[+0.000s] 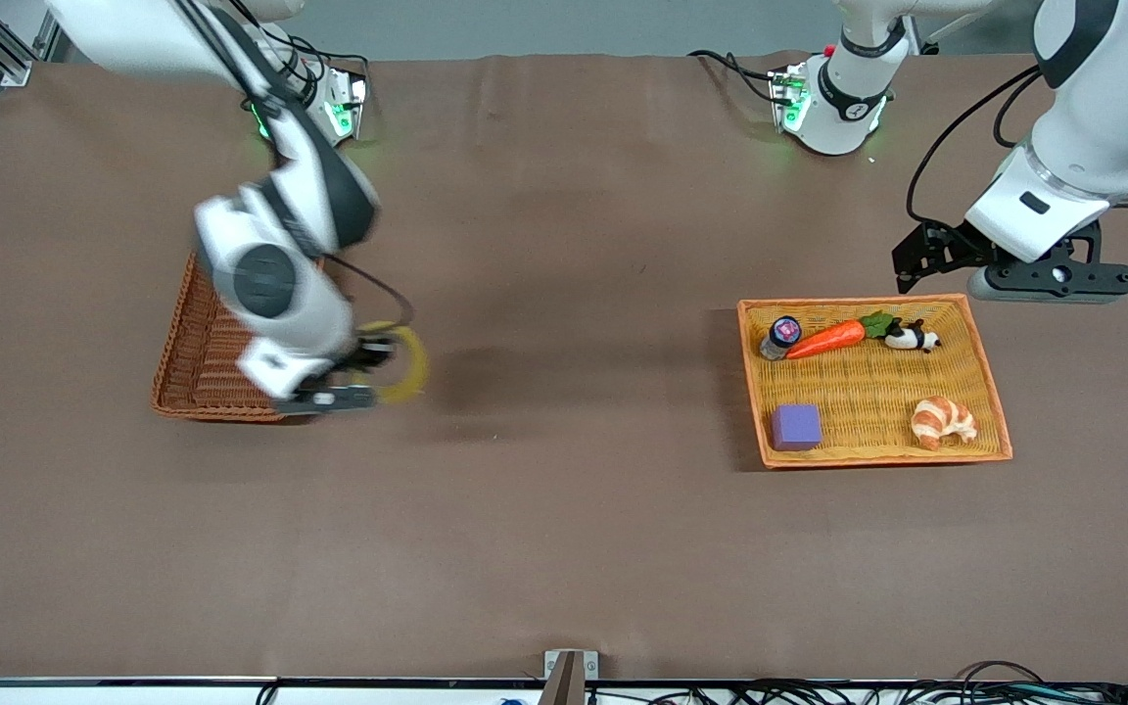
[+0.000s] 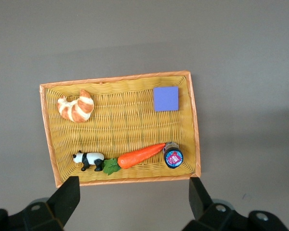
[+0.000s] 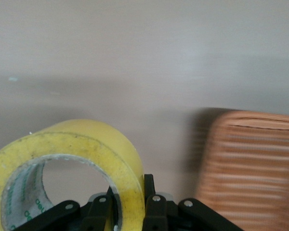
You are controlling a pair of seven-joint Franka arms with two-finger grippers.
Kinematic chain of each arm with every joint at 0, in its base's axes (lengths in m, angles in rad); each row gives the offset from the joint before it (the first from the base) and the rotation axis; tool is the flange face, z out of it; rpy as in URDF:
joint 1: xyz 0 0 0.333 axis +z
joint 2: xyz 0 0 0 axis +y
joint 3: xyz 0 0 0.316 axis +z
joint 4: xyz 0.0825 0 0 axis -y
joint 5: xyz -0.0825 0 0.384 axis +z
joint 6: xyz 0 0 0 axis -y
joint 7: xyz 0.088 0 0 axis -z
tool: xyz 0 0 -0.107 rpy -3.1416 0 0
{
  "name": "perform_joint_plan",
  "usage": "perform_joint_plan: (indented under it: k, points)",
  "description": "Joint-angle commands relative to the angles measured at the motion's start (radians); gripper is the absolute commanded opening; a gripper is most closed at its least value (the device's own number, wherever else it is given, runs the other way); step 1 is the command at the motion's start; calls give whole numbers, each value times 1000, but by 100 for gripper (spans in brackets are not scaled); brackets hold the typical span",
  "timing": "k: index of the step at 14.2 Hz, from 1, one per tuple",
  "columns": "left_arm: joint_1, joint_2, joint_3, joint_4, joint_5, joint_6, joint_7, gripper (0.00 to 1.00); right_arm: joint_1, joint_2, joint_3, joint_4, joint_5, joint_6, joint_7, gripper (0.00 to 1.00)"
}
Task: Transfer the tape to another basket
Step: 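Grasp the tape with the right gripper while the left gripper withdraws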
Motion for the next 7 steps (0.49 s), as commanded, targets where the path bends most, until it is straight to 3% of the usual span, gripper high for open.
perform_joint_plan:
  k: [1, 4, 7]
  points:
    - [9, 15, -5, 33, -15, -20, 20, 100, -6, -167, -157, -186, 37, 38, -270, 0]
    - [29, 5, -14, 21, -44, -21, -8, 100, -5, -292, -314, -446, 38, 240, -462, 0]
    - [29, 4, -17, 12, -42, -27, -14, 100, -3, -322, -440, -663, 38, 472, -590, 0]
